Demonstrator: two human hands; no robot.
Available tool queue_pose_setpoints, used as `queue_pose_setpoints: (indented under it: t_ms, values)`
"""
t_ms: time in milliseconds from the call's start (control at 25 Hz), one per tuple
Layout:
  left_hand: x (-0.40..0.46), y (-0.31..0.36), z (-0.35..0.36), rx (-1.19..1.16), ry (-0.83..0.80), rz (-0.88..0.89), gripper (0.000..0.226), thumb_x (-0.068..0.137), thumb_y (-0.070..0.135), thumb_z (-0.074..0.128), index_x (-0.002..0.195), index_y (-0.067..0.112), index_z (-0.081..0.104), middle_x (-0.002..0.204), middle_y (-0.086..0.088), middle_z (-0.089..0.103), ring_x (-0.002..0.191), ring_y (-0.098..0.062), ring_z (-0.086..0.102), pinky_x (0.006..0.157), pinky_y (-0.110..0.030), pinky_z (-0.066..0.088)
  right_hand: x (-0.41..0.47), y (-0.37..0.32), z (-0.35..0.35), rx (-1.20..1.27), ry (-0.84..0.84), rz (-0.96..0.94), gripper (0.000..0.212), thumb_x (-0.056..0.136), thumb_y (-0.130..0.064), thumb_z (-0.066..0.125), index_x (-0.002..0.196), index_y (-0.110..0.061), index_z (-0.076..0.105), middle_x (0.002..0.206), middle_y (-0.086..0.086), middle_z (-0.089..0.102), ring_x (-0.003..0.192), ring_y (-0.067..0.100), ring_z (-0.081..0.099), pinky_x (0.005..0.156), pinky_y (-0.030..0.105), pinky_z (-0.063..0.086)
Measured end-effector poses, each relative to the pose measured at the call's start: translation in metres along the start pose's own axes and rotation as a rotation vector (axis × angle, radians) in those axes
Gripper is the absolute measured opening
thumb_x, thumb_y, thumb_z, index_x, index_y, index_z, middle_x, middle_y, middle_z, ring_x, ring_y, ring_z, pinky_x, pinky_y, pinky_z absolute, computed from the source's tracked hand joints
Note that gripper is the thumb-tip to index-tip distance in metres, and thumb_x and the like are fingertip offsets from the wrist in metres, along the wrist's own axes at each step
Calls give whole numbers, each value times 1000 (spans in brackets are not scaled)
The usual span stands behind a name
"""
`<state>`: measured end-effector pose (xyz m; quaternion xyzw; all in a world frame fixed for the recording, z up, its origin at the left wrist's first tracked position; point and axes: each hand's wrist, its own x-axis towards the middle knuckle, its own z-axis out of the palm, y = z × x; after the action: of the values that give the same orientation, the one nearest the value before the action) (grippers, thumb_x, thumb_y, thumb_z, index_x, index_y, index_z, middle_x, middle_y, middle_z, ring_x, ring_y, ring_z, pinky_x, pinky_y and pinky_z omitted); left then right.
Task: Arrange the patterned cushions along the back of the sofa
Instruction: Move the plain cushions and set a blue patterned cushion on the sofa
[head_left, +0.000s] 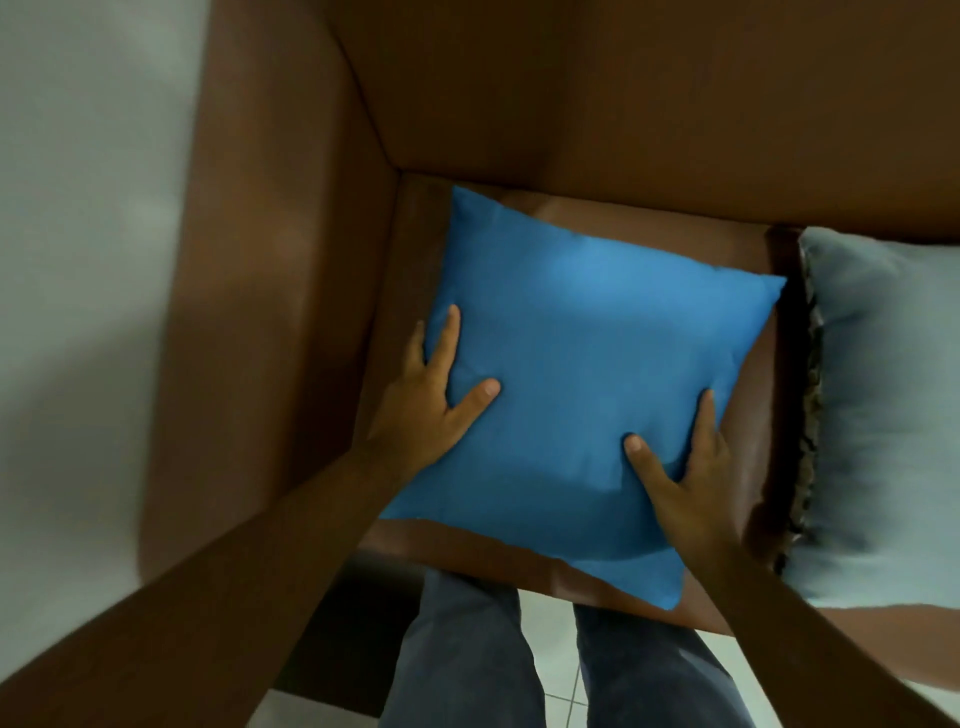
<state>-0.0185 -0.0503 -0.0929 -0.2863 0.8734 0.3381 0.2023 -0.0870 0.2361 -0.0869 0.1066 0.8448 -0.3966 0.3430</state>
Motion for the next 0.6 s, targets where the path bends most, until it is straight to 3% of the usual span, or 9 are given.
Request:
queue_pose_setpoints:
  t_ms: [80,160,240,280,360,400,440,520,600]
  values:
    - [12,16,-21,38,-88,-67,94,73,92,37,150,62,-7,165,-9,25,146,-36,37,116,-43,34,7,-21,-22,96,-81,59,118,68,-67,71,167,-35,14,170,-4,31,155,20,35,127,44,31]
    - [26,39,-55,37,-165,-111,104,65,100,36,154,55,8,162,-4,36,145,-30,41,113,-35,33,11,-49,-57,87,-125,64,117,60,-73,74,163,-45,25,161,-14,42,139,11,51,114,34,45]
    - [40,63,-97,-92,-268,-154,112,59,100,42,154,42,34,155,5,48,139,-20,49,106,-28,36,19,-84,-101,155,-209,132,91,66,-76,76,149,-51,47,155,-12,52,120,6,64,96,24,51]
    - [48,73,-120,-223,-343,-216,107,58,97,50,147,37,47,146,8,57,129,-17,57,100,-29,42,21,-105,-122,245,-343,169,74,80,-73,68,146,-44,55,159,-1,52,123,11,67,98,25,53]
    - [58,83,-154,-554,-524,-433,75,70,79,67,123,26,69,122,3,72,102,-18,69,85,-33,52,26,-115,-153,492,-453,53,74,106,-57,29,161,-9,39,170,22,30,152,31,43,127,36,26]
    - [63,85,-164,-643,-538,-514,54,84,65,66,112,20,73,113,-3,73,92,-21,69,79,-34,53,34,-126,-165,790,-673,112,76,108,-52,16,163,0,27,172,27,19,158,39,28,131,43,9]
    - [69,85,-169,-625,-516,-539,39,95,52,59,103,16,73,104,-7,72,85,-23,66,74,-32,51,40,-133,-175,883,-705,150,78,108,-53,14,162,1,28,171,30,18,155,46,29,130,52,8]
    - [79,85,-173,-453,-458,-528,33,106,34,45,89,15,66,90,-7,64,74,-22,58,64,-27,43,65,-162,-177,691,-544,250,76,99,-68,33,141,-14,65,158,28,44,116,46,61,107,62,49]
    - [86,89,-171,-474,-415,-502,35,108,30,37,84,17,59,88,-6,57,72,-20,52,61,-25,39,81,-185,-170,555,-429,205,60,87,-78,47,103,-31,80,115,10,64,76,25,55,78,49,64]
